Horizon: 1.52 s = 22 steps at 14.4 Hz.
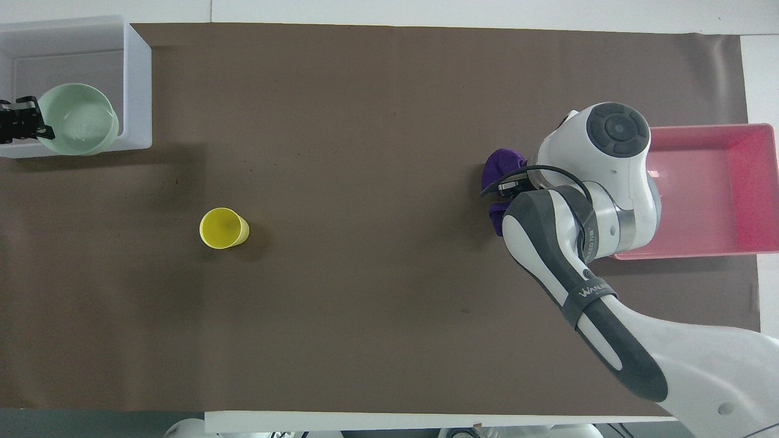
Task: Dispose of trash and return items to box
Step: 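Place the green cup in the white bin while the right gripper drops the cloth, then reach the left gripper to the yellow cup and grasp it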
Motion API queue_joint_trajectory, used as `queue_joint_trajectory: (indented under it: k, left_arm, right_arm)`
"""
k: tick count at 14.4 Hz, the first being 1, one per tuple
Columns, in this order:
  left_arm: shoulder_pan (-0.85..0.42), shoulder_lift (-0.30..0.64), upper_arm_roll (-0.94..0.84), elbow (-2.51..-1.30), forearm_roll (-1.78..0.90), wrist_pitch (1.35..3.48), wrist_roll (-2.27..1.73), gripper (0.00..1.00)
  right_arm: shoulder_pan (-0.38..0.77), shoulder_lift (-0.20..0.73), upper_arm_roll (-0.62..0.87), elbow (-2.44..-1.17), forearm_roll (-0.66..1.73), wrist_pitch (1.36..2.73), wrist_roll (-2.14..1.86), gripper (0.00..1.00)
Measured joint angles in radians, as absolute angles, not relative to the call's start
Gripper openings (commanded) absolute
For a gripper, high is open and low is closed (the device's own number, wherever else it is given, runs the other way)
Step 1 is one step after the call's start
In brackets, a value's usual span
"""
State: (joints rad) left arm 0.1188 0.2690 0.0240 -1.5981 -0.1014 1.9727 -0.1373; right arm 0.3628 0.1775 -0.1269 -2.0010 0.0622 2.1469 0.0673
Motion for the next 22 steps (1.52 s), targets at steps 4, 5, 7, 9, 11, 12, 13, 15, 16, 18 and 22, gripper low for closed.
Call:
queue_joint_trajectory:
  k: [4,5,7,9,11,12,13,15,16,18,22]
  left_arm:
    - [0.166,0.505,0.024,-1.440,-0.159,2.106,-0.136,0.00]
    - [0.164,0.544,0.022,-1.435,-0.161,2.148,-0.136,0.00]
    - [0.163,0.591,0.016,-1.436,-0.163,2.200,-0.137,0.40]
    - [0.163,0.603,0.016,-1.440,-0.163,2.241,-0.138,1.00]
    - [0.163,0.602,0.017,-1.439,-0.163,2.257,-0.139,1.00]
    - [0.161,0.599,0.017,-1.435,-0.163,2.255,-0.141,1.00]
    - [0.161,0.591,0.017,-1.431,-0.155,2.243,-0.142,1.00]
    - [0.153,0.539,0.017,-1.416,-0.087,2.171,-0.141,1.00]
    - [0.141,0.494,0.017,-1.413,-0.064,2.090,-0.141,1.00]
    - [0.097,0.379,0.017,-1.435,-0.051,1.854,-0.143,1.00]
    - [-0.052,0.176,0.014,-1.705,-0.048,1.718,-0.187,1.00]
  right_arm:
    - [0.341,0.147,-0.133,-1.877,0.062,1.991,0.082,0.00]
    - [0.326,0.141,-0.135,-1.844,0.062,1.945,0.082,0.00]
    - [0.276,0.121,-0.138,-1.788,0.061,1.851,0.078,0.00]
    - [0.206,0.087,-0.141,-1.771,0.058,1.800,0.035,0.00]
    - [0.115,0.066,-0.144,-1.776,0.056,1.775,-0.056,0.00]
    - [0.070,0.062,-0.145,-1.786,0.056,1.773,-0.105,0.00]
    - [0.028,0.061,-0.146,-1.801,0.055,1.775,-0.148,0.00]
    - [-0.047,0.059,-0.148,-1.856,0.043,1.819,-0.231,0.00]
    - [-0.073,0.059,-0.148,-1.889,0.038,1.854,-0.267,0.00]
    - [-0.109,0.059,-0.148,-1.964,0.033,1.937,-0.310,0.00]
    - [-0.133,0.069,-0.148,-2.087,0.031,2.100,-0.321,0.04]
